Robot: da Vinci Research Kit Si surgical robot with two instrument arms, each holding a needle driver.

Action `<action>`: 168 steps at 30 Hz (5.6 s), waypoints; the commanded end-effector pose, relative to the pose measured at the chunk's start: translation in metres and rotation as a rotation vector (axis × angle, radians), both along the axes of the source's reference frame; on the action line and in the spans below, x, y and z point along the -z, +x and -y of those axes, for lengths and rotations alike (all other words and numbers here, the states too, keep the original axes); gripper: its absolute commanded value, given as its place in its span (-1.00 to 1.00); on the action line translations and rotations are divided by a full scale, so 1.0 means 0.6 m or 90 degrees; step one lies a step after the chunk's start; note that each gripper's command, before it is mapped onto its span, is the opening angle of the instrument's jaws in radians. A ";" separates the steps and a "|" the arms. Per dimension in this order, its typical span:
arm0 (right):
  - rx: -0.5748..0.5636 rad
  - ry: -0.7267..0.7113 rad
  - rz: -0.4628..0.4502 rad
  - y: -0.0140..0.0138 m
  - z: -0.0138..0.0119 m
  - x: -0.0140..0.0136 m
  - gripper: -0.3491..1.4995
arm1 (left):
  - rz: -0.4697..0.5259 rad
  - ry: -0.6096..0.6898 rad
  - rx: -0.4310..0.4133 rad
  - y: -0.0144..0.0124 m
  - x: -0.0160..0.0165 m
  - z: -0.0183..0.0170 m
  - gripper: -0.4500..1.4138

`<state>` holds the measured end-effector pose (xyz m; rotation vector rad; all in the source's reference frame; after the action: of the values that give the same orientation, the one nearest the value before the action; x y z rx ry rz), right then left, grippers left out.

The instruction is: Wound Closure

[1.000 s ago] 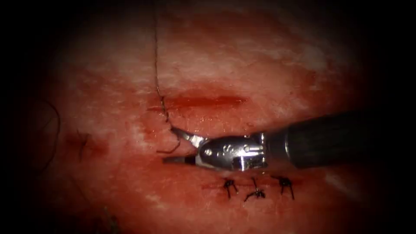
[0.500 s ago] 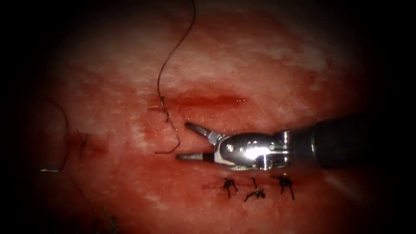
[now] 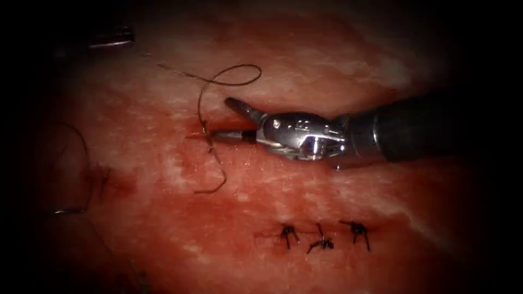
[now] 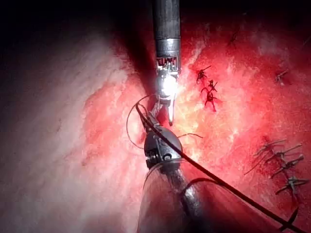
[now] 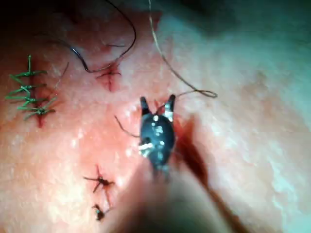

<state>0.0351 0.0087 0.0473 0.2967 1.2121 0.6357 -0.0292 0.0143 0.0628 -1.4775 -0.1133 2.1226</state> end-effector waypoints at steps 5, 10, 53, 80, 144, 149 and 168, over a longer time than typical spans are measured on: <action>-0.003 0.028 -0.016 0.0026 0.0005 -0.0057 -0.04 | 0.009 0.011 -0.020 -0.0005 -0.0020 0.0063 -1.00; -0.016 0.061 -0.064 0.0034 0.0013 -0.0077 -0.17 | 0.002 0.020 -0.047 -0.0010 -0.0030 0.0112 -1.00; 0.428 0.032 -0.271 0.0065 -0.0009 -0.0002 -0.64 | -0.189 0.027 -0.150 -0.0008 -0.0354 0.0062 -1.00; 0.543 0.003 -0.278 0.0110 0.0046 0.0010 0.25 | -0.211 0.030 -0.123 -0.0026 -0.0391 -0.0042 -1.00; 0.774 -0.017 -0.101 0.0117 0.0123 -0.0059 -1.00 | -0.216 -0.007 -0.091 0.0063 -0.0310 -0.0092 -1.00; 0.692 -0.016 -0.113 0.0117 0.0083 -0.0051 -1.00 | -0.221 -0.008 -0.085 0.0060 -0.0304 -0.0058 -1.00; 0.376 0.127 -0.071 0.0087 -0.0043 -0.0097 -1.00 | -0.177 -0.013 -0.139 0.0063 -0.0066 0.0340 -1.00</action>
<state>0.0397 0.0118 0.0527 0.8278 1.0926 0.2290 -0.0251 -0.0068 0.0653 -1.2176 -0.1637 2.4958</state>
